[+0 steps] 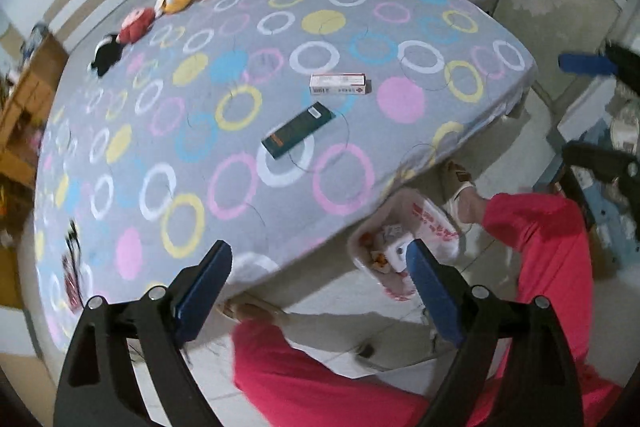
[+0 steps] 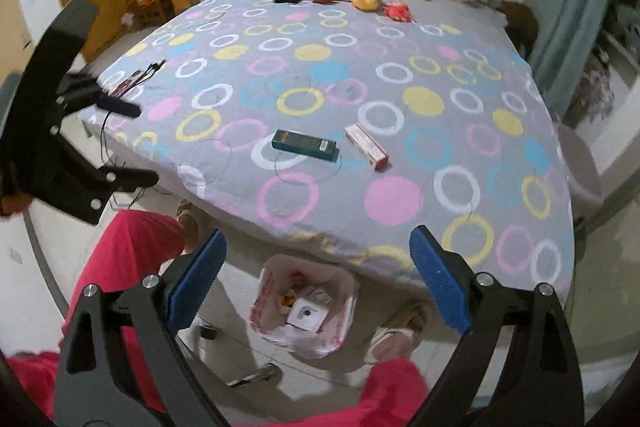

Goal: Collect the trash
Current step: 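Move both tools back up to the boxes on the bed, then grasp the red-and-white box with the right tool while the left tool grasps the green box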

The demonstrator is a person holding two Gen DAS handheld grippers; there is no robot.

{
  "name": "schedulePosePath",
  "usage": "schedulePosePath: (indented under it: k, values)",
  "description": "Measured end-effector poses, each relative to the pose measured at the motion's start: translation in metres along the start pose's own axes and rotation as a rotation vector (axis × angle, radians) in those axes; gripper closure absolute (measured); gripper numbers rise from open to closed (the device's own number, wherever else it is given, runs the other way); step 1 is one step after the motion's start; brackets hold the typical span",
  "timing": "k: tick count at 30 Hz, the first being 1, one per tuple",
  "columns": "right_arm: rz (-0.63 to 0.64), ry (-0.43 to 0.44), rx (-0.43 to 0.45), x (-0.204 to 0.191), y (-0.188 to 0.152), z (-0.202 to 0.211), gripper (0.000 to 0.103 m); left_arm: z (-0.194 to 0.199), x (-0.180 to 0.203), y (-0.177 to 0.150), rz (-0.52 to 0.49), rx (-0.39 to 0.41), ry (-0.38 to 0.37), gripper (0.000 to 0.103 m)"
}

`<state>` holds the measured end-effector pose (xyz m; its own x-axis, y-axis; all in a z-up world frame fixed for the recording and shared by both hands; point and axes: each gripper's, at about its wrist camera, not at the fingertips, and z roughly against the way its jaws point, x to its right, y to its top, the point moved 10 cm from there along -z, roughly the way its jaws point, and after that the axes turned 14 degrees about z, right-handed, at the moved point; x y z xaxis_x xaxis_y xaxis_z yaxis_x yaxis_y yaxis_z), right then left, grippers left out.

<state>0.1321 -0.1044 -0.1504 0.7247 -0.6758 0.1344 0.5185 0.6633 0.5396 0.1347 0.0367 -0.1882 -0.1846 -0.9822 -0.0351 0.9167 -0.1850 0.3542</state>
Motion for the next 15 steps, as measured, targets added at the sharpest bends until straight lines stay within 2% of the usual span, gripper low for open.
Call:
schedulePosePath:
  k: [5, 10, 15]
  values:
    - [0.094, 0.016, -0.013, 0.016, 0.026, -0.008, 0.012, -0.019, 0.003, 0.026, -0.122, -0.031, -0.024, 0.017]
    - [0.176, 0.028, -0.039, 0.04, 0.054, -0.035, 0.012, -0.055, 0.008, 0.051, -0.243, -0.077, -0.068, 0.016]
    - [0.237, 0.033, -0.064, 0.065, 0.08, -0.072, 0.012, -0.094, 0.009, 0.075, -0.329, -0.115, -0.076, 0.016]
